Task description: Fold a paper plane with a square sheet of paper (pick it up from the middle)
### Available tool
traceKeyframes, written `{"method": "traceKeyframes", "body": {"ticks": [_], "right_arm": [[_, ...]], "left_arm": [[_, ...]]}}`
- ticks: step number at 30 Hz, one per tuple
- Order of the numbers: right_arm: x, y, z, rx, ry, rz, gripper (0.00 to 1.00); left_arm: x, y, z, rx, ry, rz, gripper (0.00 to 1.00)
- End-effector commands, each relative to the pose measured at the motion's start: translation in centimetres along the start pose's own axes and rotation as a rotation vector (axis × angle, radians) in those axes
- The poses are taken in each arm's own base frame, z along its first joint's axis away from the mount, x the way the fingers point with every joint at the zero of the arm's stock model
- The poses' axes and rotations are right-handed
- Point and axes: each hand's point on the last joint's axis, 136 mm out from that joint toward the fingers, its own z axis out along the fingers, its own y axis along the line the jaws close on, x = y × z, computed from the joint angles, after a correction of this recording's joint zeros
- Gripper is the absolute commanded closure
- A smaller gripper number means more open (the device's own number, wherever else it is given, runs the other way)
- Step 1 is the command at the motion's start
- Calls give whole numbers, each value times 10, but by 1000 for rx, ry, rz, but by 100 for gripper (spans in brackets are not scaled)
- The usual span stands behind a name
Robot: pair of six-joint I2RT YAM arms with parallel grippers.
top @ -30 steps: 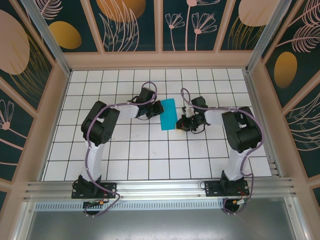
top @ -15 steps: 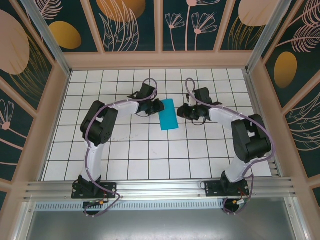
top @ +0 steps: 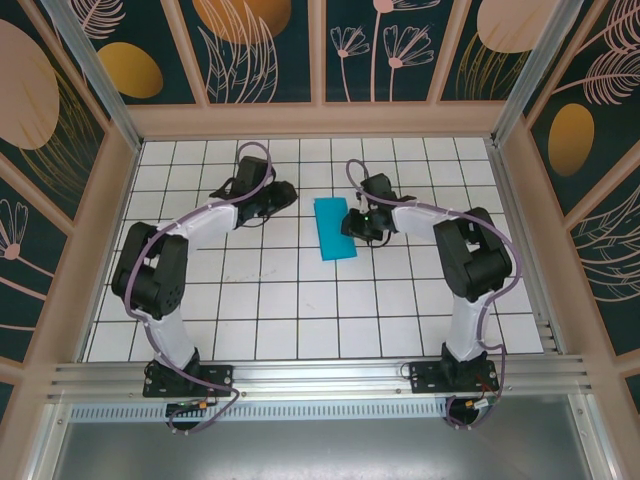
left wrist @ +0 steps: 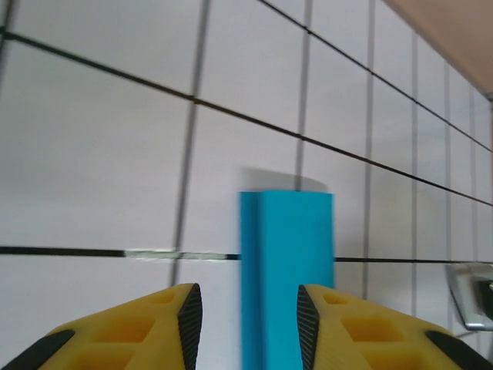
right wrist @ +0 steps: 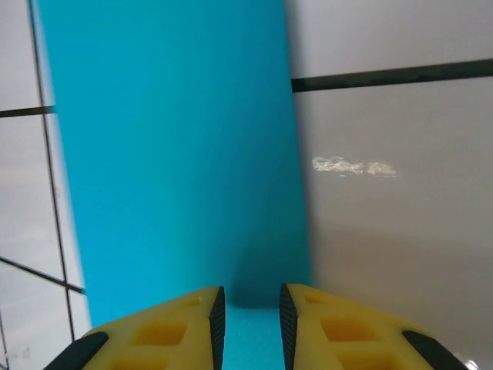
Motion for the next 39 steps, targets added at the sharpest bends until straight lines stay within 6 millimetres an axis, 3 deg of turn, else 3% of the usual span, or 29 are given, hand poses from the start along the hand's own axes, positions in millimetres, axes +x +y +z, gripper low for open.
{"method": "traceKeyframes", "body": {"ticks": [1, 9, 13, 14, 19, 23, 25, 29, 33, 39], "right_arm": [[8, -1, 6, 59, 26, 41, 72], [65, 25, 25, 71, 106, 131, 72], [77, 58, 35, -6, 102, 192, 73], [77, 68, 39, -37, 95, 198, 73], [49, 106, 40, -140, 14, 194, 76], [19, 105, 14, -71, -87, 95, 77], [13, 103, 10, -64, -80, 47, 79], [11, 106, 34, -91, 2, -42, 86], [-7, 115, 57, -86, 25, -97, 87], [-29, 93, 80, -15, 27, -51, 87]], "left_arm": [[1, 11, -9, -26, -19, 15, 57], [17, 33, -21, -50, 4, 23, 54], [17, 32, -37, -34, -34, 12, 52], [25, 41, -38, -48, -29, 0, 52], [29, 46, -53, -39, -72, -33, 54], [29, 44, -63, -22, -100, -50, 59], [27, 45, -68, -26, -120, -58, 60], [24, 45, -70, -28, -138, -55, 63], [23, 44, -68, -21, -137, -48, 66], [26, 39, -66, 5, -119, -45, 67]]}}
